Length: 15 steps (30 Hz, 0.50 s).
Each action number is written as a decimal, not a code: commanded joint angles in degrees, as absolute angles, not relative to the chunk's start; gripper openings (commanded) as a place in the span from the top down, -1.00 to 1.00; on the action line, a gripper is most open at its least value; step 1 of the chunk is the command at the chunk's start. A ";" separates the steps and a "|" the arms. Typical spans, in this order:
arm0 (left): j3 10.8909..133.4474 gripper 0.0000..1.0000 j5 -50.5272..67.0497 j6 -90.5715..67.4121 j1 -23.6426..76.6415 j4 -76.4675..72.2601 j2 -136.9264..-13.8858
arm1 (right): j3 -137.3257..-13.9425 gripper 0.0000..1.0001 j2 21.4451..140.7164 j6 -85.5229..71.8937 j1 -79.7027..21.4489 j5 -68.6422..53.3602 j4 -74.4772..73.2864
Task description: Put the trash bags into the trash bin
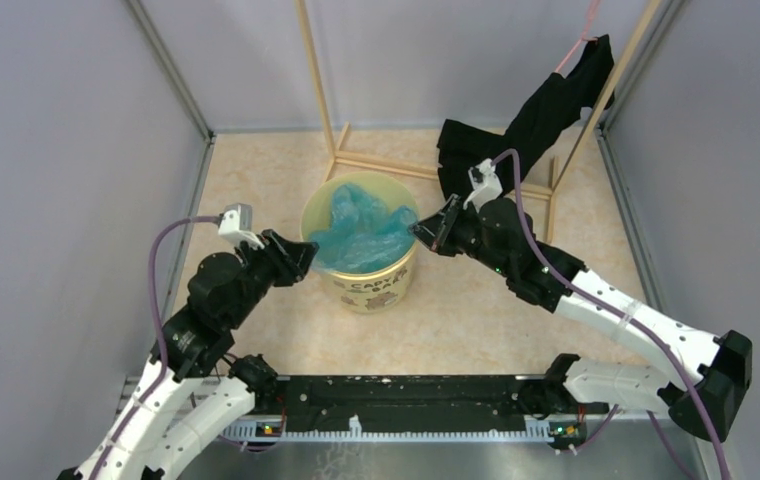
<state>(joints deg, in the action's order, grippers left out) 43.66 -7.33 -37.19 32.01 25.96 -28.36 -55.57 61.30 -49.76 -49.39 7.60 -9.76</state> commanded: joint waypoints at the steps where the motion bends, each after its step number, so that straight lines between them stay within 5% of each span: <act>1: 53.70 -0.06 -8.71 -34.05 32.01 35.41 -32.36 | -54.35 1.00 60.08 -47.39 -49.81 2.23 -3.37; 5: 60.23 -0.60 -9.46 -28.73 31.95 41.14 -37.48 | -54.05 1.00 59.56 -46.32 -49.83 1.16 -3.28; 9: 64.87 -0.93 -8.04 -21.64 31.99 43.16 -42.81 | -54.23 1.00 59.63 -45.81 -49.85 0.30 -2.87; 15: 68.36 -0.97 3.58 -8.87 32.00 42.56 -48.61 | -53.73 1.00 59.85 -45.56 -49.83 0.26 -1.86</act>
